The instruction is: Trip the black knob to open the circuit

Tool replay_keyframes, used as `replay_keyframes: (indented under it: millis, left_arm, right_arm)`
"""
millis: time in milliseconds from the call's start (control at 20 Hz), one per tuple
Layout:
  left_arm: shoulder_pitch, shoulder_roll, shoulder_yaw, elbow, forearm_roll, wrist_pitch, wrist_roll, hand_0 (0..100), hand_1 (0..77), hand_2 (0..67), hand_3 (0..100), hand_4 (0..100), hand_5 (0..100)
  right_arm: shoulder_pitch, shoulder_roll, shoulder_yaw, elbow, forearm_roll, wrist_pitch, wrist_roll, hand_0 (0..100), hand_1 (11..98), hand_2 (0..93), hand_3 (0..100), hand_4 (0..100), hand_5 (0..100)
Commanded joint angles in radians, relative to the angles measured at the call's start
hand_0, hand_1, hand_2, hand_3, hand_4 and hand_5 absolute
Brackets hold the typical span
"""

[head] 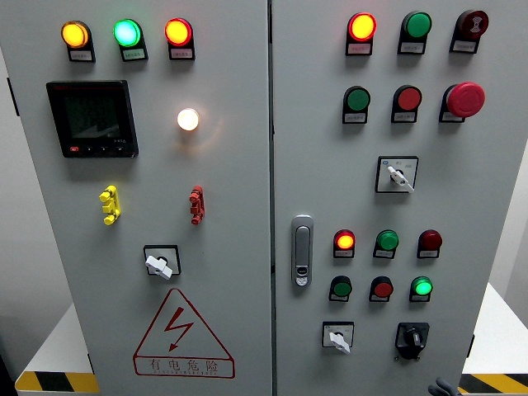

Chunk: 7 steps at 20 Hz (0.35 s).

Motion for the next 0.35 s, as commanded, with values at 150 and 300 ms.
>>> replay_keyframes:
  millis: [150,300]
  left_arm:
    - [0.0,0.0,0.0,0.0,0.0,0.0,0.0,0,0.0,19.5,26,10,9]
    - [0.0,0.0,0.0,0.0,0.0,0.0,0.0,0,0.0,19.5,26,10,9]
  right_arm:
    - [0.0,0.0016,-0.001,0.0,0.0,0.0,0.0,100,43.9,3.4,15,7,25]
    - [0.0,0.0001,0.0,0.0,0.0,-0.002,-0.002,100,43.9,3.6,14,7,25]
